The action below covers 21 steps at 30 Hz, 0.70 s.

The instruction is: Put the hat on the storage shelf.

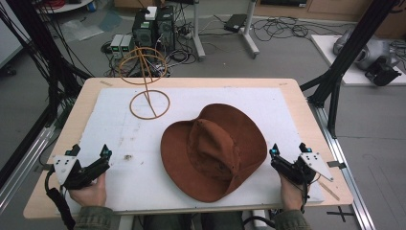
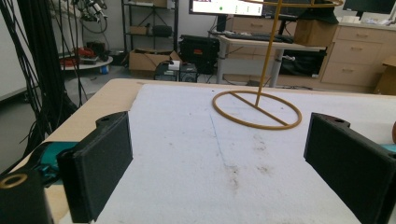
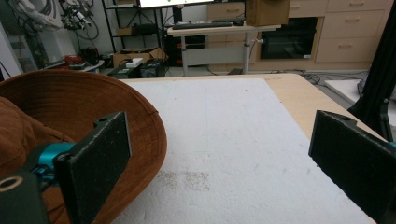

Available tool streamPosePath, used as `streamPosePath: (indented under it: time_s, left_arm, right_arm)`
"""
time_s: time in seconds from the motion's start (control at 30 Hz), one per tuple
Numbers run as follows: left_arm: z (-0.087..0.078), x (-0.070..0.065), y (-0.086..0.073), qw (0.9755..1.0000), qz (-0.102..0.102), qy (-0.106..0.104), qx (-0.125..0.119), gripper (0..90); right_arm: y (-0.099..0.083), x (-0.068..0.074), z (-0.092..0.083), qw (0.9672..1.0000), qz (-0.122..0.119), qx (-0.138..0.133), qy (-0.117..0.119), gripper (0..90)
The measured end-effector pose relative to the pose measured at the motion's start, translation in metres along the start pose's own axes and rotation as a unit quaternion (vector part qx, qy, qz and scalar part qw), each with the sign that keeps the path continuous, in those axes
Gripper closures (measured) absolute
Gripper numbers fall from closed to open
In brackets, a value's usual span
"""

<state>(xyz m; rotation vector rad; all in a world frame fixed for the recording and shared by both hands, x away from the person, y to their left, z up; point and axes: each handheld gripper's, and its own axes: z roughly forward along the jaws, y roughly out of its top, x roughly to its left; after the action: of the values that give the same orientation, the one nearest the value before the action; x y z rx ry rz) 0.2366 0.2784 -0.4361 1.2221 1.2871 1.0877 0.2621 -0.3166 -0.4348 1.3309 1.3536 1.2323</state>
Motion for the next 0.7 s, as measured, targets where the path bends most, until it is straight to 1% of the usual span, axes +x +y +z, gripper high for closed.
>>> streamPosePath:
  time_s: [0.17,0.27,0.33,0.4,0.43,0.53,0.57,0.6,0.63,0.67,0.7]
  left_arm:
    - [-0.001,-0.001,0.0,1.0,0.001,0.0,-0.002,8.2]
    - [-0.002,0.0,0.0,1.0,0.0,0.001,-0.003,8.2]
    - [-0.002,0.0,0.001,1.0,0.0,0.002,-0.003,8.2]
    - [-0.002,0.0,0.001,1.0,0.0,0.002,-0.004,8.2]
    - [-0.002,0.0,0.001,1.0,0.0,0.002,-0.003,8.2]
    - [-0.002,0.0,0.001,1.0,0.002,0.003,-0.005,8.2]
    - [-0.003,-0.001,0.001,0.9999,0.003,0.005,-0.008,8.2]
    - [-0.003,-0.001,0.001,0.9999,0.004,0.006,-0.011,8.2]
    - [-0.003,-0.001,0.001,0.9999,0.005,0.005,-0.011,8.3]
    - [-0.003,-0.001,0.001,0.9999,0.005,0.005,-0.01,8.3]
    - [-0.003,-0.001,0.001,0.9999,0.005,0.005,-0.009,8.3]
  right_arm:
    - [0.0,-0.001,-0.001,1.0,0.002,-0.001,-0.001,4.9]
    - [0.001,0.001,-0.001,1.0,-0.005,-0.001,0.003,4.9]
    - [0.001,0.002,-0.002,1.0,-0.005,-0.003,0.006,4.9]
    - [0.004,0.007,-0.005,0.9998,-0.01,-0.005,0.015,4.9]
    - [0.004,0.007,-0.005,0.9998,-0.01,-0.005,0.015,4.9]
    - [0.009,0.017,-0.009,0.9991,-0.028,-0.009,0.031,4.9]
    - [0.009,0.017,-0.009,0.9991,-0.028,-0.009,0.031,4.9]
    - [0.01,0.02,-0.01,0.9988,-0.036,-0.011,0.032,4.9]
    - [0.011,0.023,-0.01,0.9984,-0.04,-0.013,0.037,4.9]
    - [0.012,0.028,-0.011,0.9978,-0.045,-0.015,0.047,4.9]
    - [0.012,0.028,-0.011,0.9978,-0.045,-0.015,0.047,4.9]
